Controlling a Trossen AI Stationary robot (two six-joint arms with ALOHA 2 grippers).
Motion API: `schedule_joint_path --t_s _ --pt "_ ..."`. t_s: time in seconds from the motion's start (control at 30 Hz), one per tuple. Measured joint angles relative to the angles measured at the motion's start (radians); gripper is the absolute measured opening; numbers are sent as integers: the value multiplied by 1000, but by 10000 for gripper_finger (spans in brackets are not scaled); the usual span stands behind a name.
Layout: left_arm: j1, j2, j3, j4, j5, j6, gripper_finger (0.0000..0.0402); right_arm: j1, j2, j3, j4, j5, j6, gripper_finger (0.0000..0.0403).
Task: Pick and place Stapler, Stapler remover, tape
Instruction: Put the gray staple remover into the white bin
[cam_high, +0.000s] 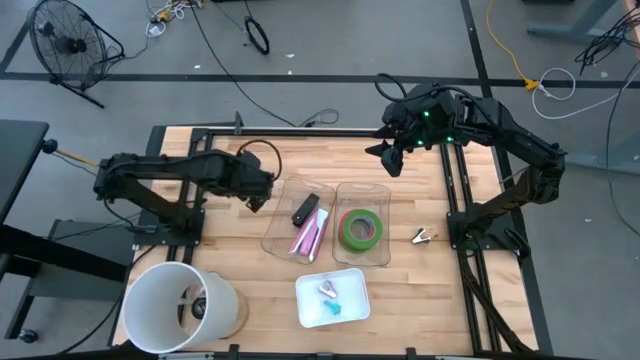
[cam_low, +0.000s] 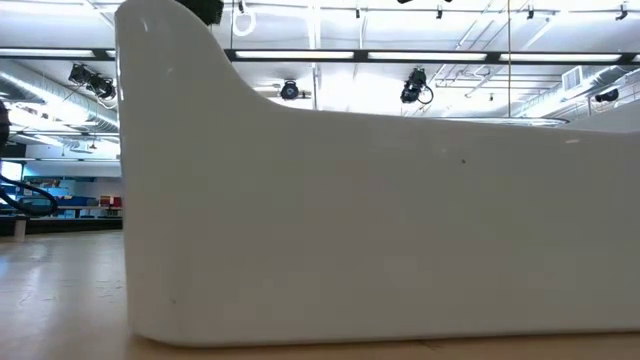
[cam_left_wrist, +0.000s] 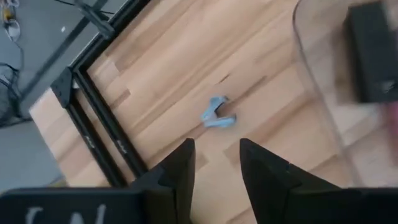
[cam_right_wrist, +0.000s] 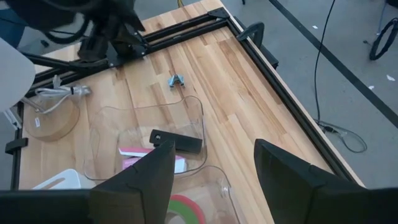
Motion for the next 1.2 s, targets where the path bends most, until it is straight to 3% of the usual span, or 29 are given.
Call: schedule_joint_path --t_s 0.3,0.47,0.67,0.9,1.2 --pt "127 1 -165 45 26 220 183 0 0 0 2 1 42 220" --pt "229 2 -294 181 92 368 208 0 0 0 13 1 72 220" --pt "349 2 -428 365 173 472 211 0 0 0 34 1 109 220" --pt "462 2 -531 552 393 581 211 0 0 0 60 2 129 220" --pt "545 4 -582 680 403 697 211 0 4 0 70 2 176 220"
